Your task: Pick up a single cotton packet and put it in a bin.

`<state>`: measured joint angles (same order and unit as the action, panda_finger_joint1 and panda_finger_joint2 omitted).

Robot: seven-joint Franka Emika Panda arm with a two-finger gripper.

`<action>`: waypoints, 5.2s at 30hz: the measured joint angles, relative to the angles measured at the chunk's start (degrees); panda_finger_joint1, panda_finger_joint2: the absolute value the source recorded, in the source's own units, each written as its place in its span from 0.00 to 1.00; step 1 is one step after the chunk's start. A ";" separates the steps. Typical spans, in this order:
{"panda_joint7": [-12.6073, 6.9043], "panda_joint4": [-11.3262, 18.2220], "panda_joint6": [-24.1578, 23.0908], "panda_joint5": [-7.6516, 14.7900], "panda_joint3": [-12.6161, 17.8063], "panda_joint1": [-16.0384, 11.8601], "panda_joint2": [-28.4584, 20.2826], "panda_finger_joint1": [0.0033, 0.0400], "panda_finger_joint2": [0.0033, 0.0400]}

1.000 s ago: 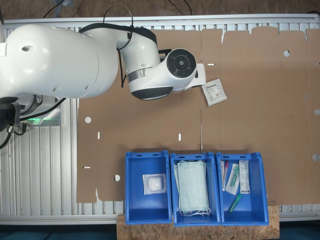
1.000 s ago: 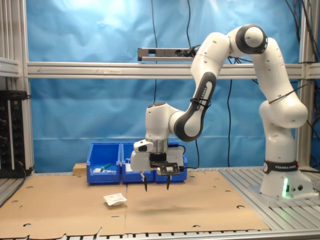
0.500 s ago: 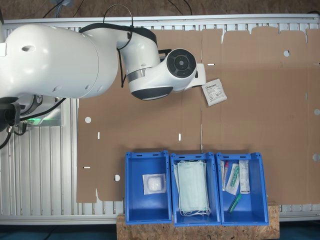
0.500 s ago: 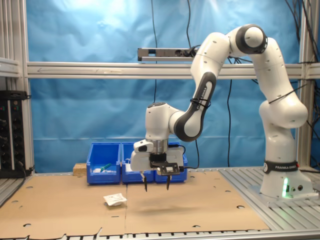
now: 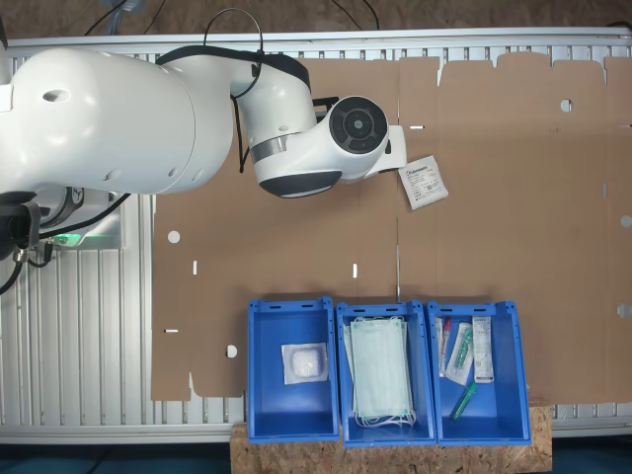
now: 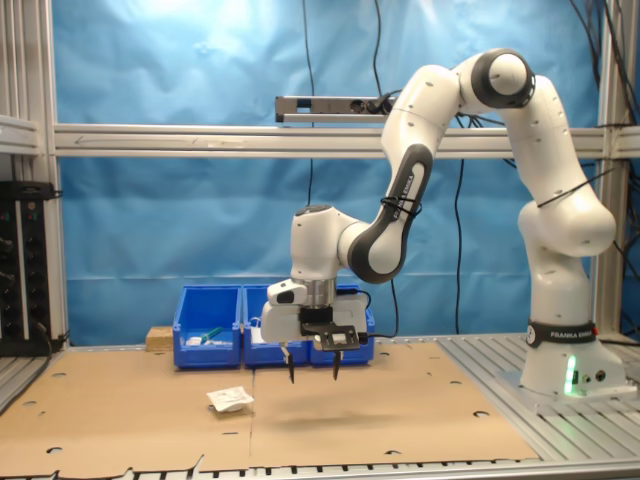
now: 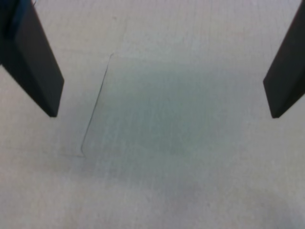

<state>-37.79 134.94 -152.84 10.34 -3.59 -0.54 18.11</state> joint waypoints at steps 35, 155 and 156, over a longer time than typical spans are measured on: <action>0.00 0.00 0.00 0.00 0.00 0.00 -0.03 1.00 1.00; -21.44 -38.88 27.12 0.00 -1.01 0.56 16.45 1.00 1.00; -21.73 -38.94 26.88 0.00 -1.01 0.56 16.79 1.00 1.00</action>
<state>-59.52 96.00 -125.95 10.34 -4.60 0.03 34.89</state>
